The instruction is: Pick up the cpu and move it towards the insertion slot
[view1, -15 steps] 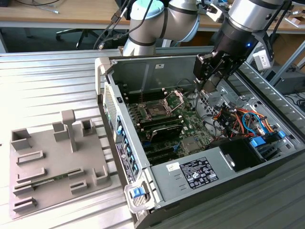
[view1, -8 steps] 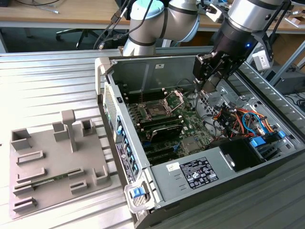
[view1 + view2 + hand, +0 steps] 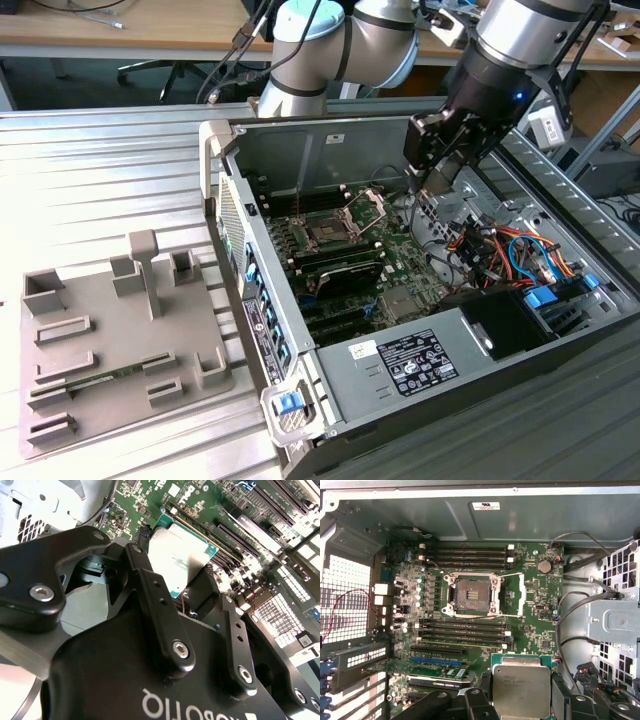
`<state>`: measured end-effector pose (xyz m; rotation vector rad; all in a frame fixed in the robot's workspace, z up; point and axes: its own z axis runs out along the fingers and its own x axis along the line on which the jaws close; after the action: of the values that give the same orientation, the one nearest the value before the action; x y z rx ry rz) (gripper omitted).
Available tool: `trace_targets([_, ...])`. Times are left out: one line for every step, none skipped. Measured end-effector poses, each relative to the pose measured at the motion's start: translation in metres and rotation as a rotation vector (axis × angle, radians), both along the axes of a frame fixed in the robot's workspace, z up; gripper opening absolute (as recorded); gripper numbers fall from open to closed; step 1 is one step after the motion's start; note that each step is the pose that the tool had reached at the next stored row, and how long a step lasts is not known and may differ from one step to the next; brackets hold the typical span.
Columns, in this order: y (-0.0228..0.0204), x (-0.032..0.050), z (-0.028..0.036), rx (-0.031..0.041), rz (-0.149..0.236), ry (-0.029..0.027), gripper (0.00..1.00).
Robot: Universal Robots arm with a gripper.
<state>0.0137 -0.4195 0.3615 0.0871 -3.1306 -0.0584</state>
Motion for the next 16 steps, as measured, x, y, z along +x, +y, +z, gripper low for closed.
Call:
trace_targets([0.0000, -0.0002, -0.0001, -0.0001, 0.000, 0.0000, 0.55])
trace_targets([0.0000, -0.0003, -0.0002, 0.0000, 0.000, -0.0001, 0.55])
trace_targets([0.0000, -0.0005, -0.0003, 0.0000, 0.000, -0.0001, 0.55])
trace_targets([0.0000, -0.0007, -0.0004, -0.0001, 0.000, 0.0000, 0.55])
trace_targets([0.0000, -0.0009, -0.0005, 0.0000, 0.000, 0.0000, 0.55])
trace_targets([0.0000, -0.0011, -0.0006, 0.0000, 0.000, -0.0001, 0.55])
trace_targets([0.0000, -0.0012, -0.0007, 0.0000, 0.000, 0.0000, 0.55])
trace_targets([0.0000, -0.0016, -0.0008, -0.0001, 0.000, -0.0001, 0.55])
trace_targets([0.0000, -0.0018, -0.0010, 0.0000, 0.000, 0.0000, 0.55])
trace_targets([0.0000, -0.0019, -0.0011, 0.0000, 0.000, 0.0000, 0.55])
trace_targets([0.0000, -0.0020, -0.0011, 0.0000, 0.000, 0.0000, 0.55])
trace_targets([0.0000, -0.0023, -0.0012, 0.0000, 0.000, 0.0000, 0.55])
trace_targets([0.0000, -0.0024, -0.0013, 0.0000, 0.000, 0.0000, 0.55])
trace_targets([0.0000, -0.0026, -0.0014, 0.0000, 0.000, 0.0000, 0.55])
trace_targets([0.0000, -0.0028, -0.0015, 0.0000, 0.000, 0.0000, 0.55])
trace_targets([0.0000, -0.0030, -0.0016, 0.0000, 0.000, -0.0001, 0.55])
